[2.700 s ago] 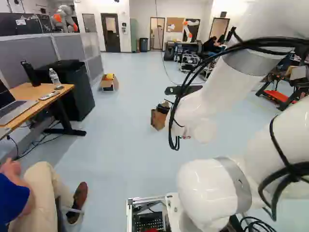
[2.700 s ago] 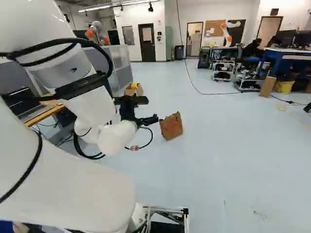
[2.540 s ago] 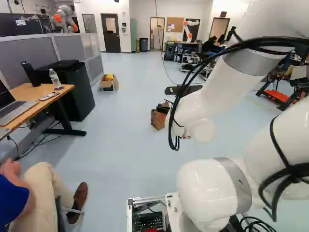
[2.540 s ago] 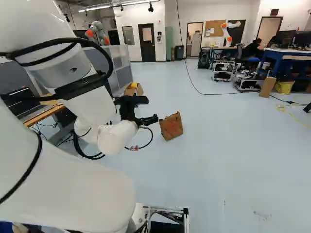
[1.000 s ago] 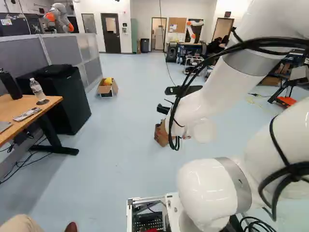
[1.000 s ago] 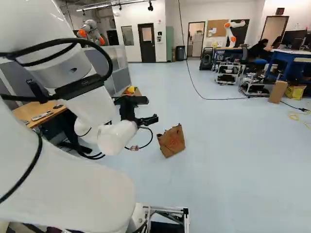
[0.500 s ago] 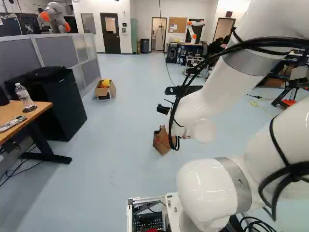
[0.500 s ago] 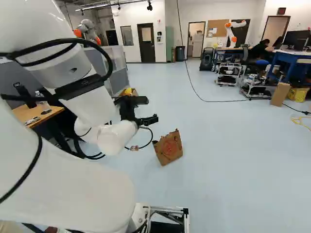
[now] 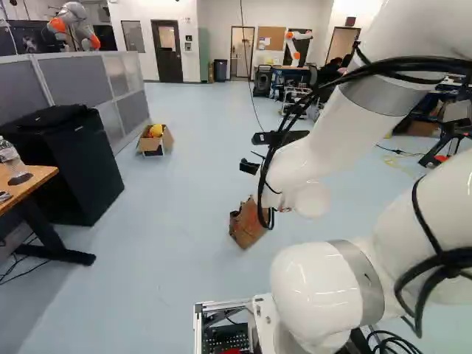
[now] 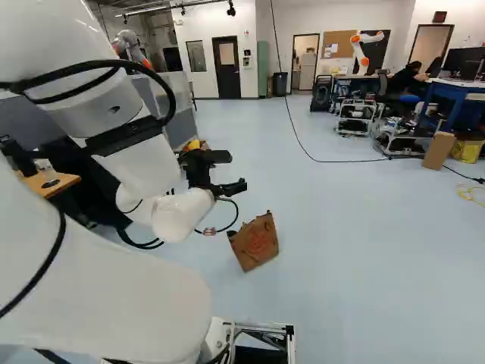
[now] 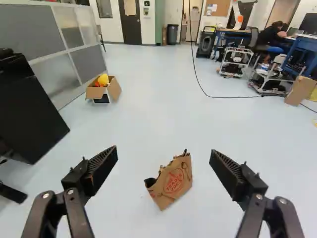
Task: Pick up the grocery bag from the ground
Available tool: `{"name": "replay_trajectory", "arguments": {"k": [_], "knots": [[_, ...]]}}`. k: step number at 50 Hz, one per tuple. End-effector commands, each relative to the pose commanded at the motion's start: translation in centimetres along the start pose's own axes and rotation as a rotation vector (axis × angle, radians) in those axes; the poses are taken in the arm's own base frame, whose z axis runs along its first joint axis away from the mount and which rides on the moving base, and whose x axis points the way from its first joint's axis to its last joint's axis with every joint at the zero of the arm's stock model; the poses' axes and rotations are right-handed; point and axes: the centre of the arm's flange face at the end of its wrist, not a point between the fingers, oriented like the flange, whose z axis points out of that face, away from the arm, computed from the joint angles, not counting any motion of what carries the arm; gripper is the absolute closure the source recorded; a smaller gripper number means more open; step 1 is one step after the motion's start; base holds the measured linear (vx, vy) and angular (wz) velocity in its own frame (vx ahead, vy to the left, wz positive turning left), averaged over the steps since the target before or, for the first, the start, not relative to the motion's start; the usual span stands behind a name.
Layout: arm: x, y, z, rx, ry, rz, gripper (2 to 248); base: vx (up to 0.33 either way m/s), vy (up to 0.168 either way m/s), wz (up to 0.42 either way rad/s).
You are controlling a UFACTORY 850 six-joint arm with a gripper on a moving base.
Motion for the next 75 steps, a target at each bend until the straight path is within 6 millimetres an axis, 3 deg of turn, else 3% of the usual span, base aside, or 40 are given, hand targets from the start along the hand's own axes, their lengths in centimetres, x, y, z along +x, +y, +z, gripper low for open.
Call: {"name": "replay_trajectory", "arguments": {"k": [25, 26, 58, 75], "knots": [[0.0, 0.0, 0.0, 0.000, 0.000, 0.000, 3, 0.275, -0.027, -0.025], [0.6, 0.0, 1.2, 0.000, -0.006, 0.000, 3, 0.255, -0.002, -0.036], [3.3, 0.0, 7.4, 0.000, -0.021, 0.000, 3, 0.024, 0.001, -0.006], [5.0, 0.0, 12.5, 0.000, -0.019, 0.000, 3, 0.000, 0.000, 0.000]]}}
